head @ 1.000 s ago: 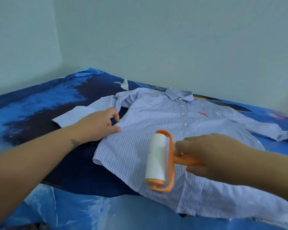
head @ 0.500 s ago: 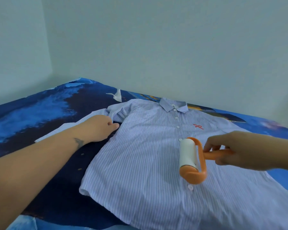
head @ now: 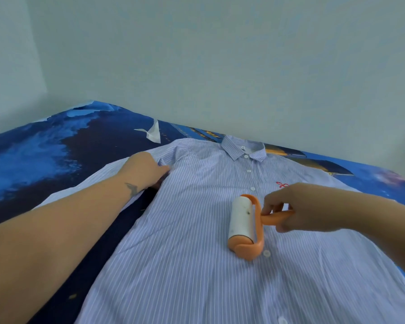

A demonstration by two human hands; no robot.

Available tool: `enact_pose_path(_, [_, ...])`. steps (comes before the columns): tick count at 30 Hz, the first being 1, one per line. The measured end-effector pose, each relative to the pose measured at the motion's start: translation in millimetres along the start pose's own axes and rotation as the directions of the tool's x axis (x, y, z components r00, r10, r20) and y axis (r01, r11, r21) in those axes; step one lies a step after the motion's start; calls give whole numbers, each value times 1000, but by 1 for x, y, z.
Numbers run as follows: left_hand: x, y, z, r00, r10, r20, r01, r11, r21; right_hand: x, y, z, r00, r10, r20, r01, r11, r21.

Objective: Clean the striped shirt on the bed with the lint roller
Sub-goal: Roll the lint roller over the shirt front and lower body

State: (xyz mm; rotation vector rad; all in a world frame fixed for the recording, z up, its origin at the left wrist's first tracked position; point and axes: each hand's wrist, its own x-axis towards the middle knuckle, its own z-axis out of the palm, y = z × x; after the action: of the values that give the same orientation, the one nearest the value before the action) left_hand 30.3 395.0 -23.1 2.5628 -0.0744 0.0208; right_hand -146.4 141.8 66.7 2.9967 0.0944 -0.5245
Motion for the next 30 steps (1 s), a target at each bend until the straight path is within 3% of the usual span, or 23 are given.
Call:
enact_pose_path(3, [6, -3, 2, 1000, -21, -11, 19, 984, -176, 16, -16, -5, 997, -67, -24, 67, 998, 5])
enact_pose_path(7, [11, -4, 0, 999, -14, -53, 1, 973, -232, 40, -44, -11, 985, -165, -49, 166, 986, 4])
enact_pose_path(11, [15, -9, -6, 997, -68, -35, 48, 909, -413, 62, -72, -17, 963, -252, -100, 250, 968, -28])
enact_pose_path(17, [11, -4, -9, 996, -86, 4, 77, 866, -495, 85, -105, -21, 919, -354, -174, 348, 935, -65])
enact_pose_path(20, [10, -2, -9, 997, -46, 70, 70, 909, -410, 88, -112, -22, 906, -381, -185, 371, 924, -92])
enact_pose_path(23, [10, 1, -7, 993, 51, 103, -36, 989, -146, 86, -108, -20, 905, -377, -198, 371, 926, -71])
enact_pose_path(26, [10, 3, -3, 984, 134, 120, -138, 990, 21, 78, -96, -15, 914, -351, -203, 349, 936, -46])
enact_pose_path(30, [10, 6, 2, 975, 172, 141, -187, 978, 96, 60, -71, -9, 944, -289, -159, 284, 957, -54])
